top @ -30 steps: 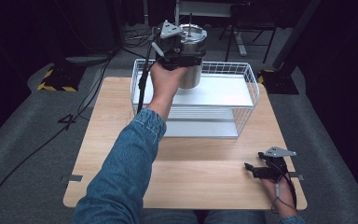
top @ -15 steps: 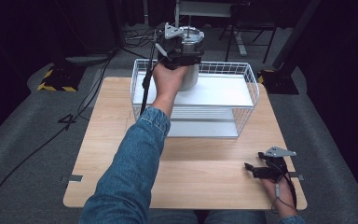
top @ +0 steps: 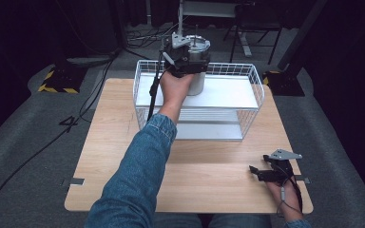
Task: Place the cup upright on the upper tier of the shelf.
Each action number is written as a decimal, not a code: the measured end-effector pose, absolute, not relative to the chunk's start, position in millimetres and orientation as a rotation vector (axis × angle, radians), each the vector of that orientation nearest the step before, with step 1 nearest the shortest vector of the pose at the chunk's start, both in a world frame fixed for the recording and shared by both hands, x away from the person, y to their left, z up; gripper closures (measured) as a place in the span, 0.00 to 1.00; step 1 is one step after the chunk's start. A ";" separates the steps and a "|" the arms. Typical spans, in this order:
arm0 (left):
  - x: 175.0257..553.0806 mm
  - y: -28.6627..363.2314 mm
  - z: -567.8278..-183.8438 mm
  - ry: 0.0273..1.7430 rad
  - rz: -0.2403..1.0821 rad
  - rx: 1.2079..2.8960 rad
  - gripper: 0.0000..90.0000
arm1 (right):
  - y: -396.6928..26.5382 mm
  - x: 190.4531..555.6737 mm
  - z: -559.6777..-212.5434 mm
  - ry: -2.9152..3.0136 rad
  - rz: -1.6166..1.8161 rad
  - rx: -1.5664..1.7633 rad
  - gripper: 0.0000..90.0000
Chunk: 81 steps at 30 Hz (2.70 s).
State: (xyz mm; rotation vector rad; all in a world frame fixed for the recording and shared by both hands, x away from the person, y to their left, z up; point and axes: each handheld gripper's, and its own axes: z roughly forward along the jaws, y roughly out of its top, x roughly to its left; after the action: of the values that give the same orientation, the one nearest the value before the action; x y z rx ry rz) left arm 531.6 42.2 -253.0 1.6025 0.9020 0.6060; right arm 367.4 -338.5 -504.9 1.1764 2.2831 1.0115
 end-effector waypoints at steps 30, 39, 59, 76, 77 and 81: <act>526.1 40.7 -257.3 0.840 0.607 1.609 0.00 | -338.5 367.3 -505.0 2.283 1.011 1.172 0.21; 514.7 53.1 -260.9 0.824 0.605 1.629 0.00 | -337.8 366.5 -504.9 2.285 1.011 1.162 0.21; 438.9 87.6 -241.8 0.703 0.622 1.637 0.00 | -338.5 367.5 -505.0 2.294 1.011 1.163 0.20; 370.4 132.2 -254.7 0.667 0.564 1.672 0.00 | -338.1 367.7 -505.0 2.297 1.008 1.161 0.19; 367.5 134.6 -256.0 0.667 0.561 1.673 0.00 | -338.0 367.8 -505.0 2.297 1.008 1.161 0.19; 355.5 144.5 -261.3 0.660 0.558 1.689 0.00 | -337.7 367.9 -505.1 2.297 1.008 1.162 0.19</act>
State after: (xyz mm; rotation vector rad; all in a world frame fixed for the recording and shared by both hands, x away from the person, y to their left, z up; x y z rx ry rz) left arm 355.5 144.5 -261.3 1.6890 0.6599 0.5578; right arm 367.9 -337.7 -505.1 1.1625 2.2972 1.0085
